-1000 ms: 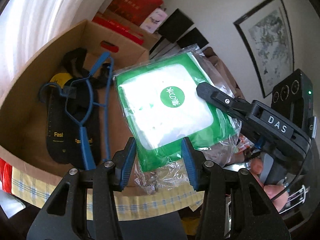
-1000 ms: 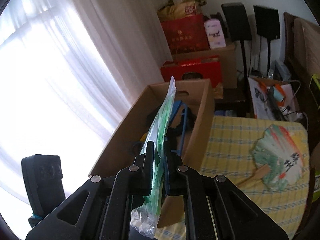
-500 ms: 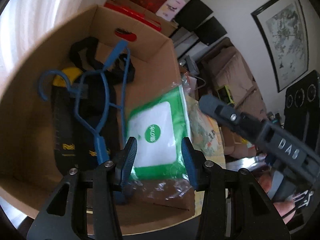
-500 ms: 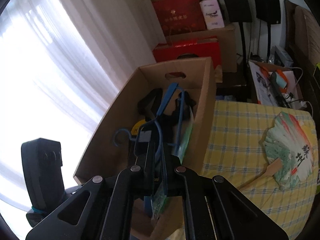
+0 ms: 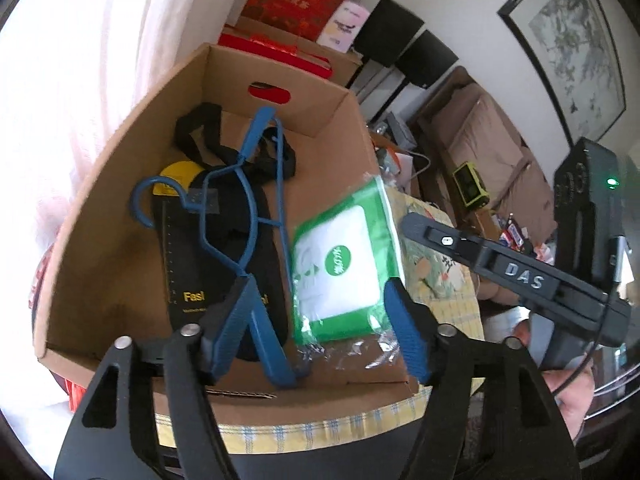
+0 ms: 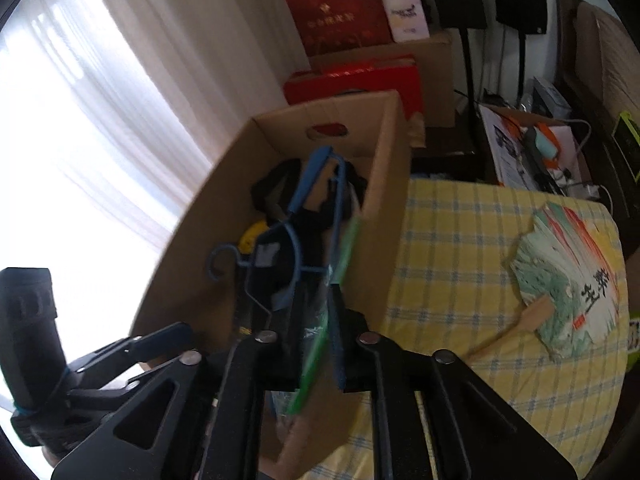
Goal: Organize objects
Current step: 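Carry the green packet with both tools toward the box, then lower the packet into the box and open both tools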
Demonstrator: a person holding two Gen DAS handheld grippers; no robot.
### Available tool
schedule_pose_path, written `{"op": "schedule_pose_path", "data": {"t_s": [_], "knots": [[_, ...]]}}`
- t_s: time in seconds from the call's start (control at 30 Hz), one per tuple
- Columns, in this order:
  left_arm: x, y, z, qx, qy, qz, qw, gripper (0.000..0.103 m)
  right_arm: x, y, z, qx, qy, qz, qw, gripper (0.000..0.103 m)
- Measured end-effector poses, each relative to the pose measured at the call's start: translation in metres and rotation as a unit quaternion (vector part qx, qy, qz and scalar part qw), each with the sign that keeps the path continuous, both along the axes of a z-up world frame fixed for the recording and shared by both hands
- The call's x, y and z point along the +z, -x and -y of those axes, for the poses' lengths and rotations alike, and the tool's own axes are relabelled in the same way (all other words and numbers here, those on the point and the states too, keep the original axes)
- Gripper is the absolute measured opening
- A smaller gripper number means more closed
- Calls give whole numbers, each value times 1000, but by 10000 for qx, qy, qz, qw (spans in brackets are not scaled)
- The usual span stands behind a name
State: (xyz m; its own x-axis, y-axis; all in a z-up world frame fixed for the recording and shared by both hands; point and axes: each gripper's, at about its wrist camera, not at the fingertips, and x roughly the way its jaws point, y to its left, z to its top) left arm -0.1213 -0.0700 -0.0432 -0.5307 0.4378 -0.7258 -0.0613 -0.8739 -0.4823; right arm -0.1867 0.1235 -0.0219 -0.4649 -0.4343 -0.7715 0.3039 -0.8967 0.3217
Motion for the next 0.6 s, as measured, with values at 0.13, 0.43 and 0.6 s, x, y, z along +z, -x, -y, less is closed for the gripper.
{"op": "schedule_pose_path", "data": {"t_s": [0.13, 0.43, 0.6], "knots": [[-1, -2, -6, -65, 86, 29, 9999, 68, -12, 4, -1, 32, 30, 211, 9998, 28], [5, -8, 10, 106, 75, -20, 9999, 68, -13, 3, 19, 268, 86, 299, 9992, 28], [11, -16, 27, 251, 8, -124, 9996, 68, -19, 7, 39, 384, 235, 497, 9978, 30]]}}
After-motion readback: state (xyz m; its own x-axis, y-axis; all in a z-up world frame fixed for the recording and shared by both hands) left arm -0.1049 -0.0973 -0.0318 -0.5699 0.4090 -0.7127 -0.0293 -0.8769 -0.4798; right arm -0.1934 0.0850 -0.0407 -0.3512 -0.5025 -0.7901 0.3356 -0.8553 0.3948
